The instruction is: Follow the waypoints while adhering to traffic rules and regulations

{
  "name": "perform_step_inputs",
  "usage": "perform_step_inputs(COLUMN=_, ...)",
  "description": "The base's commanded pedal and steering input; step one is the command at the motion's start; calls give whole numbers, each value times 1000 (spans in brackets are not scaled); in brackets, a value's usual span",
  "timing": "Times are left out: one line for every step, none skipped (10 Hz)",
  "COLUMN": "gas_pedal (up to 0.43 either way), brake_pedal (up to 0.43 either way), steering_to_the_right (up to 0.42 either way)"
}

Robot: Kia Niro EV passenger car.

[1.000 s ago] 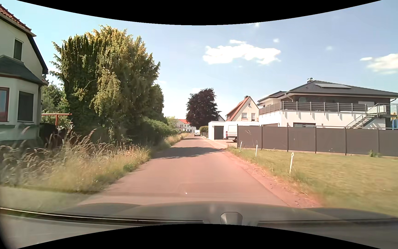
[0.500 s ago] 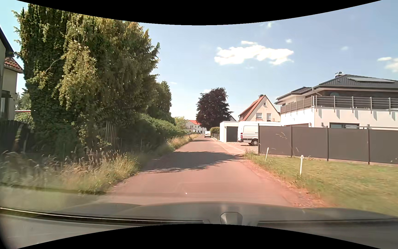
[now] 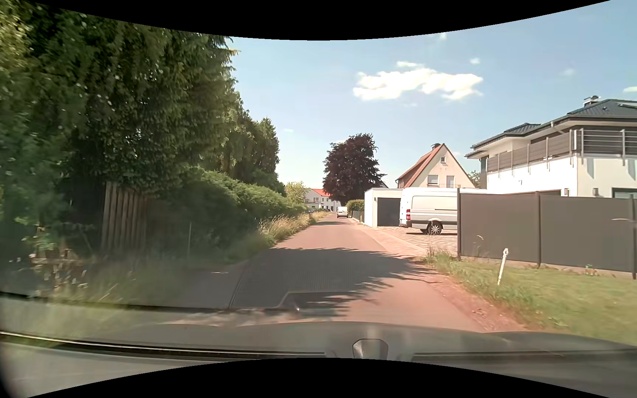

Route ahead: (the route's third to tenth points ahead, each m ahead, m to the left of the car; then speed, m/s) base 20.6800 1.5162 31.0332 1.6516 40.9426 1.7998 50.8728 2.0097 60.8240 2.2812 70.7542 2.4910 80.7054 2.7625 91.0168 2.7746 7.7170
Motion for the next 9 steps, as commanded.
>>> perform_step_inputs(gas_pedal=169, brake_pedal=6, steering_to_the_right=-15)
perform_step_inputs(gas_pedal=169, brake_pedal=6, steering_to_the_right=-15)
perform_step_inputs(gas_pedal=169, brake_pedal=6, steering_to_the_right=-13)
perform_step_inputs(gas_pedal=169, brake_pedal=6, steering_to_the_right=-7)
perform_step_inputs(gas_pedal=169, brake_pedal=6, steering_to_the_right=-2)
perform_step_inputs(gas_pedal=169, brake_pedal=6, steering_to_the_right=6)
perform_step_inputs(gas_pedal=169, brake_pedal=6, steering_to_the_right=16)
perform_step_inputs(gas_pedal=169, brake_pedal=6, steering_to_the_right=19)
perform_step_inputs(gas_pedal=169, brake_pedal=6, steering_to_the_right=19)
